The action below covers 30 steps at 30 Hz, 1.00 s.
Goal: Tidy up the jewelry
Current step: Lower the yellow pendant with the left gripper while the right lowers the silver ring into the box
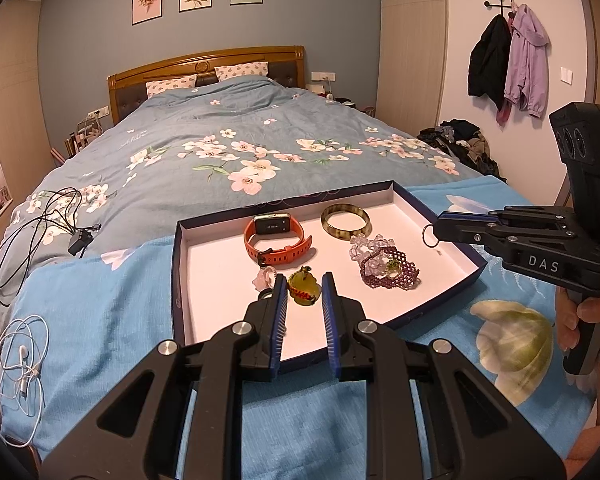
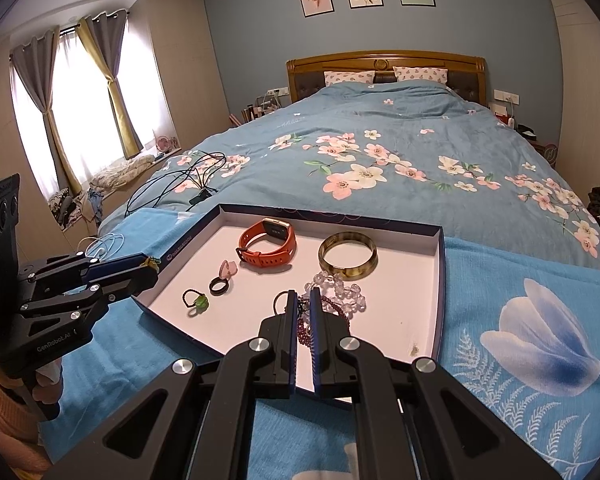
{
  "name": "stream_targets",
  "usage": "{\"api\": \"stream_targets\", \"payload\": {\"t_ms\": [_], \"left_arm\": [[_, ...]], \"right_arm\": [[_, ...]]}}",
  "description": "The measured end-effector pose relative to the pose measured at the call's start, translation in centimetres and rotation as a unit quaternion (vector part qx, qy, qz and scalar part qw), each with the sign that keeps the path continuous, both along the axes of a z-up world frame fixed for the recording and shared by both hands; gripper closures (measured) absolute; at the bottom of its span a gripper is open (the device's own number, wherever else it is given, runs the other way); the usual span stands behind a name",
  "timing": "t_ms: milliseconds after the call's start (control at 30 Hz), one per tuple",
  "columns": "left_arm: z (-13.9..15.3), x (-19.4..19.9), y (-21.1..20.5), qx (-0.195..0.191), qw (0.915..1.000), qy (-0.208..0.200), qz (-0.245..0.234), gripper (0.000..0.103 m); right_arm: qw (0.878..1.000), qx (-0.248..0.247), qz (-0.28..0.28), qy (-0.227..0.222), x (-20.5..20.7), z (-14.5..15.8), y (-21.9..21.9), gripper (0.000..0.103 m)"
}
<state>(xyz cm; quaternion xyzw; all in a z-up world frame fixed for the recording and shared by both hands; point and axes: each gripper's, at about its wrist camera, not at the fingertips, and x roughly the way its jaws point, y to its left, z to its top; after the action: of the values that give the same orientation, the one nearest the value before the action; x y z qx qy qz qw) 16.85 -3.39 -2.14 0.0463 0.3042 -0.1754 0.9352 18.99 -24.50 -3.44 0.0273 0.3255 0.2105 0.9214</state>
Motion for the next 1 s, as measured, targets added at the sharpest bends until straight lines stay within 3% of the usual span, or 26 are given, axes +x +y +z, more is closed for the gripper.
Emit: {"api": "stream_targets", "payload": {"t_ms": [1000], "left_arm": [[-0.6,1.7,0.2,0.003,0.9999,0.011,0.005,0.085]], "right_arm": [[1.0,-0.011,-0.005,0.013,0.6,-1.4,-2.0,0.099]]}}
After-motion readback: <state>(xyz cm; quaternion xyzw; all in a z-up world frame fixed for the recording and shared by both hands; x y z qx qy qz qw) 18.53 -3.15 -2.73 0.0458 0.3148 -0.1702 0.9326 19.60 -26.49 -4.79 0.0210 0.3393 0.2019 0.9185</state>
